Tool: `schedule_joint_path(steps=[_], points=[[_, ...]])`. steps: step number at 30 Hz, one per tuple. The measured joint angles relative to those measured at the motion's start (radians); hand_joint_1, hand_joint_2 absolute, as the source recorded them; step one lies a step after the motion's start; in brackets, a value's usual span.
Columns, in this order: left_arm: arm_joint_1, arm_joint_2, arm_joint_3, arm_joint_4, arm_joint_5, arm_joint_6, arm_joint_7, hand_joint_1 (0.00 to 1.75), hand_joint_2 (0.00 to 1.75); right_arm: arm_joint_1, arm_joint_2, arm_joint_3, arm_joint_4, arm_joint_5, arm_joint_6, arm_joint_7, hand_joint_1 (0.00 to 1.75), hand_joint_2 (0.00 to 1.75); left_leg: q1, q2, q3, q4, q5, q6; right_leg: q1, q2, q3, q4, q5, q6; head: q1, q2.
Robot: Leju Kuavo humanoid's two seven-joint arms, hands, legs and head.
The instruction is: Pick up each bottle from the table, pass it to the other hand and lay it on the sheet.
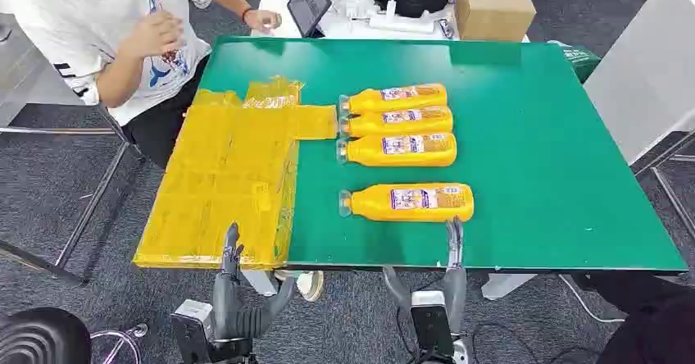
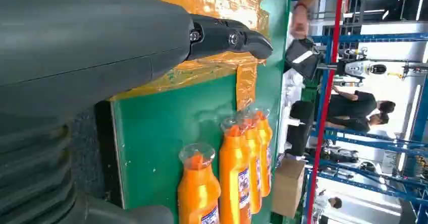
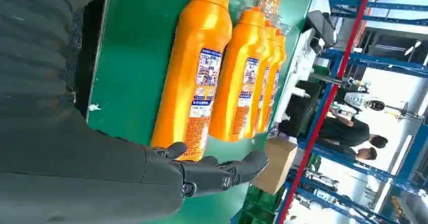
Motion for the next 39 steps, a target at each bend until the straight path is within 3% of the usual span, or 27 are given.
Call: schedule_joint_path(steps=[3,7,10,12,18,22,27,30,35,39], points=[[-0.003,0.000,0.000,0.000,-0.021,0.006,-0.008,0.00,1.75,-0.004,-0.003,-0.003,0.000,0.038,-0.004,0.001,0.00,1.75,0.000,0.000,0.000,0.000,0.000,0.000,0.000,0.000,0.000,0.000,0.000,0.000,0.000,0.000],[-0.064,-0.001,0.016,0.001,-0.081,-0.006,-0.018,0.00,1.75,-0.078,-0.039,-0.018,-0.008,0.174,0.024,0.084,0.00,1.75,0.000,0.000,0.000,0.000,0.002,0.001,0.000,0.000,0.000,0.000,0.002,0.001,0.000,0.000],[-0.146,-0.005,0.044,0.021,-0.109,-0.034,-0.011,0.00,1.75,-0.200,-0.080,-0.052,0.008,0.216,0.097,0.179,0.00,1.75,-0.001,0.000,-0.001,0.000,0.006,0.002,-0.001,0.000,-0.001,0.000,0.006,0.001,0.000,0.000],[-0.188,-0.011,0.060,0.037,-0.115,-0.050,-0.005,0.00,1.75,-0.277,-0.096,-0.078,0.037,0.250,0.140,0.185,0.00,1.75,-0.001,0.000,-0.001,0.000,0.007,0.002,-0.001,0.000,-0.001,0.000,0.007,0.002,0.001,0.000],[-0.285,-0.028,0.090,0.132,-0.116,-0.093,0.002,0.00,1.75,-0.508,-0.151,-0.129,0.269,0.307,0.259,0.300,0.00,1.75,-0.001,0.000,-0.002,0.001,0.010,0.003,-0.001,0.000,0.000,0.000,0.009,0.004,0.000,0.000],[-0.304,-0.034,0.100,0.169,-0.122,-0.104,0.002,0.00,1.75,-0.595,-0.182,-0.129,0.405,0.325,0.286,0.338,0.00,1.75,-0.001,0.000,-0.003,0.001,0.010,0.003,-0.001,0.000,-0.001,0.000,0.009,0.004,0.000,0.000],[-0.323,-0.036,0.109,0.204,-0.126,-0.118,0.000,0.00,1.75,-0.670,-0.200,-0.128,0.520,0.352,0.343,0.387,0.00,1.75,-0.001,0.000,-0.005,0.001,0.010,0.003,-0.001,0.000,-0.002,0.000,0.009,0.005,0.000,0.000],[-0.330,-0.036,0.113,0.222,-0.129,-0.120,0.000,0.00,1.75,-0.710,-0.210,-0.115,0.587,0.359,0.459,0.418,0.00,1.75,-0.001,0.000,-0.005,0.001,0.010,0.003,-0.001,0.000,-0.003,0.000,0.009,0.005,0.000,0.000],[-0.344,-0.036,0.116,0.256,-0.133,-0.127,-0.002,0.00,1.75,-0.758,-0.224,-0.079,0.670,0.307,0.634,0.382,0.00,1.75,-0.001,-0.001,-0.006,0.001,0.010,0.003,-0.001,0.000,-0.003,0.000,0.009,0.005,0.000,0.000],[-0.351,-0.036,0.118,0.277,-0.135,-0.130,-0.004,0.00,1.75,-0.774,-0.235,-0.059,0.703,0.286,0.676,0.354,0.00,1.75,-0.001,-0.001,-0.006,0.001,0.010,0.003,-0.001,0.000,-0.003,0.000,0.009,0.005,0.000,0.000]])
